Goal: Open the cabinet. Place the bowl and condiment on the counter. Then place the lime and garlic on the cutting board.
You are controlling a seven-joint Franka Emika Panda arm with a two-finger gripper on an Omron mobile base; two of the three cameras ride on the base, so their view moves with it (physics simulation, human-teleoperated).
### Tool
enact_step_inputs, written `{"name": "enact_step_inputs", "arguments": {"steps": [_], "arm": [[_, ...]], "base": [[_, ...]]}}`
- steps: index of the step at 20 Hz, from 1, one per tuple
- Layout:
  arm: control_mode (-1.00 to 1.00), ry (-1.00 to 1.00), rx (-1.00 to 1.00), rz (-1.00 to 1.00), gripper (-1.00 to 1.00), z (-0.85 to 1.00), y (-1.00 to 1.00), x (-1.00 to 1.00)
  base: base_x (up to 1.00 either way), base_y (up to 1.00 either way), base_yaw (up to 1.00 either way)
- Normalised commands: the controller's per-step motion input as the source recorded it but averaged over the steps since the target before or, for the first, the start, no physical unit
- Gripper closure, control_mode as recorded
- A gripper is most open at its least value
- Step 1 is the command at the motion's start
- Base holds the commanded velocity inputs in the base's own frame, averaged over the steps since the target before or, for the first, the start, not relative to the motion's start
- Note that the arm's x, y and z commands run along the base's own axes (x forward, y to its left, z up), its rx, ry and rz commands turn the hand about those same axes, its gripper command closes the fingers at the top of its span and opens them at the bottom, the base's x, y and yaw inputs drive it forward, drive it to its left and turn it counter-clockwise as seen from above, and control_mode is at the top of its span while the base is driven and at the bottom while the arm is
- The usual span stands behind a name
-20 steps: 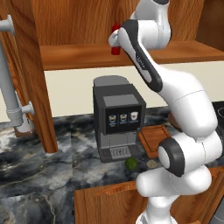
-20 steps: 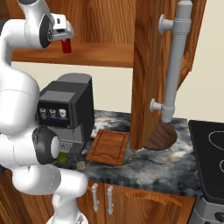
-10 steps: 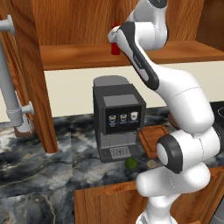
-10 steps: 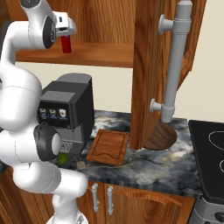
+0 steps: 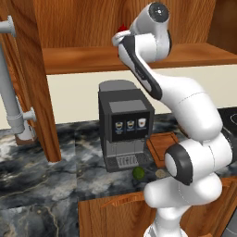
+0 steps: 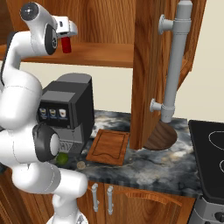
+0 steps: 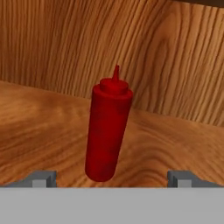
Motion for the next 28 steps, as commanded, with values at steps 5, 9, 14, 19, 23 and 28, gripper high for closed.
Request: {"name": "enact_step_inputs", "arguments": {"steps": [5,9,14,19,23,28], "arm": [[-1.0,0.0,0.08,-0.04,-1.0,0.0,0.0,0.02],[-1.0,0.0,0.1,0.0,-1.0,0.0,0.01,0.08],[-1.0,0.0,0.09,0.0,-1.0,0.0,0.0,0.27],[-1.0,0.0,0.06,0.0,-1.0,0.0,0.0,0.29],[-1.0,0.0,0.04,0.0,-1.0,0.0,0.0,0.24],[-1.0,0.0,0.01,0.0,-1.0,-0.02,0.07,0.2]], "base": [[0.0,0.0,0.0],[0.0,0.0,0.0],[0.0,0.0,0.0],[0.0,0.0,0.0],[0.0,0.0,0.0],[0.0,0.0,0.0]]}}
